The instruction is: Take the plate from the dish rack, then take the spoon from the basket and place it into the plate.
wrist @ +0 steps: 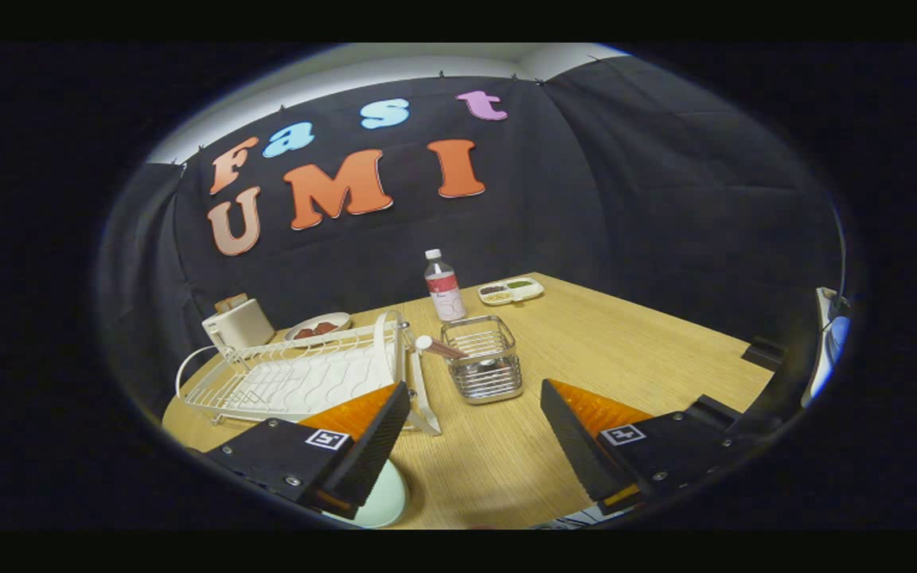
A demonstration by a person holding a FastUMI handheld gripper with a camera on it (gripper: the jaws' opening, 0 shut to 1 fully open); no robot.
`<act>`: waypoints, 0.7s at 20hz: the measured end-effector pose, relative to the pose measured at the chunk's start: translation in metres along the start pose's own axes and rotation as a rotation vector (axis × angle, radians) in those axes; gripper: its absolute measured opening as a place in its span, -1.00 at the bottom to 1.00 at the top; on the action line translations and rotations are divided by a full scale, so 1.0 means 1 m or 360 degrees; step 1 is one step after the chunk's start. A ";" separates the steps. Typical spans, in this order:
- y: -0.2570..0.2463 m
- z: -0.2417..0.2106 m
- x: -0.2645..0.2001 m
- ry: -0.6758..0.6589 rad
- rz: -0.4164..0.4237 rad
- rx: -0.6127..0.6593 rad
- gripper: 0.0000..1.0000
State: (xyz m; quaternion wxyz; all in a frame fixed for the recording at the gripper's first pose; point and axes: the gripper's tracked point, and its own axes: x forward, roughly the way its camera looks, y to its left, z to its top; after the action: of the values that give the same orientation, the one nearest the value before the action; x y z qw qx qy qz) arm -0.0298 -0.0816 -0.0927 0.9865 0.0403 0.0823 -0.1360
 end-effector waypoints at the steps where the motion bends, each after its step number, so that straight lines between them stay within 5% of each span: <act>1: 0.000 0.002 0.002 -0.0014 -0.0006 -0.0015 0.97; 9: 0.017 0.017 0.031 -0.0172 -0.0016 -0.0261 0.78; 14: 0.028 0.023 0.053 -0.0219 -0.0025 -0.0389 0.14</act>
State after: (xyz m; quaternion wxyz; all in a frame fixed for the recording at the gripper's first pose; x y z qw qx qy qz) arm 0.0314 -0.0708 -0.0773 0.9862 -0.0901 0.0308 -0.1351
